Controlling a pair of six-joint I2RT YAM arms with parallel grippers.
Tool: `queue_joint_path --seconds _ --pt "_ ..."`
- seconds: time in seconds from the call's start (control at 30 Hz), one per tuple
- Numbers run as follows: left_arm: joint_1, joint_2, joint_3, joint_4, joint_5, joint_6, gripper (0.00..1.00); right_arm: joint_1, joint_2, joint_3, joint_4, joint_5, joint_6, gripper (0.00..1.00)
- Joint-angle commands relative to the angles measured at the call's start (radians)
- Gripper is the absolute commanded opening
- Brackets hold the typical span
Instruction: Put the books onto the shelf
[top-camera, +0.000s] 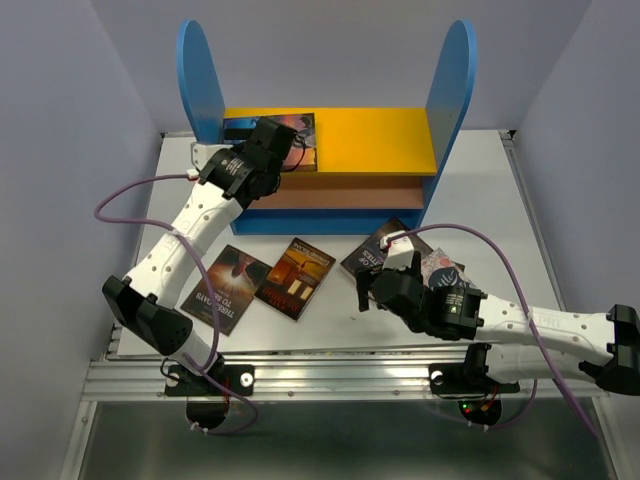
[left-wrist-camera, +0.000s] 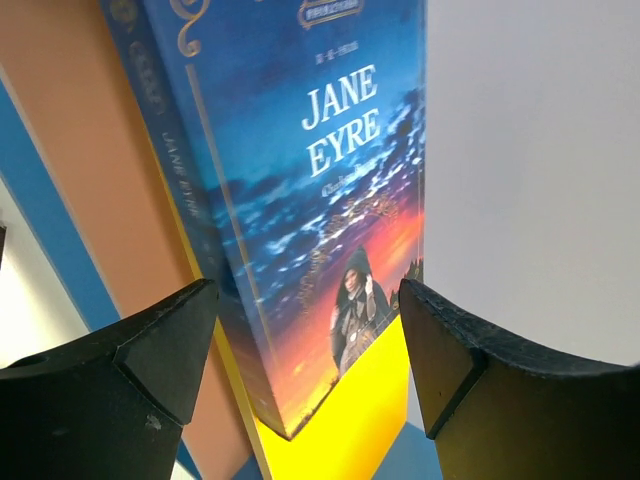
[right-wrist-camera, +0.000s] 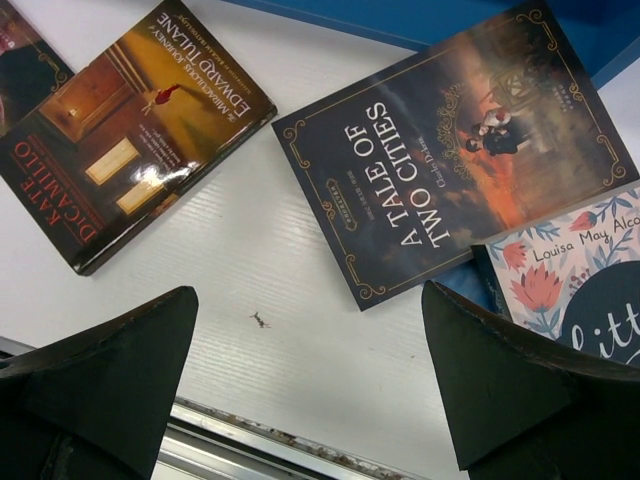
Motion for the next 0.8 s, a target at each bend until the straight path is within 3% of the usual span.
queue_joint_path --seconds 0.0,0.07,0.1,0.17,0.2,0.3,0.43,0.53,0.67,0.77 --pt "0.005 -0.088 -0.034 -0.004 -0.037 0.052 0.84 -0.009 0.003 0.039 0.053 -0.018 -0.016 1.00" --pt "0.005 -0.102 -0.054 0.035 -0.027 0.131 0.86 -0.009 0.013 0.058 0.057 -0.028 -0.039 1.00" --pt "0.005 -0.114 -0.061 0.053 -0.022 0.168 0.96 -0.009 0.019 0.068 0.057 -0.032 -0.050 1.00" --pt "0.005 -0.126 -0.081 0.130 0.001 0.295 0.99 -0.009 0.033 0.094 0.059 -0.036 -0.075 1.00" --pt "0.005 -0.131 -0.081 0.134 0.009 0.340 0.99 -0.009 0.048 0.128 0.057 -0.033 -0.090 1.00" --pt "0.003 -0.185 -0.119 0.246 0.097 0.663 0.99 -0.009 0.088 0.218 0.059 -0.022 -0.133 1.00" --pt "0.003 -0.315 -0.275 0.385 0.209 0.844 0.99 -0.045 0.145 0.362 0.067 -0.025 -0.202 1.00" --pt "0.002 -0.436 -0.415 0.492 0.280 0.943 0.99 -0.153 0.205 0.485 0.068 -0.163 -0.242 1.00" --pt "-0.003 -0.536 -0.471 0.422 0.253 1.006 0.99 -0.257 0.306 0.625 0.068 -0.203 -0.308 0.98" --pt "-0.001 -0.605 -0.517 0.317 0.158 1.012 0.99 -0.350 0.381 0.731 0.065 -0.304 -0.349 0.89"
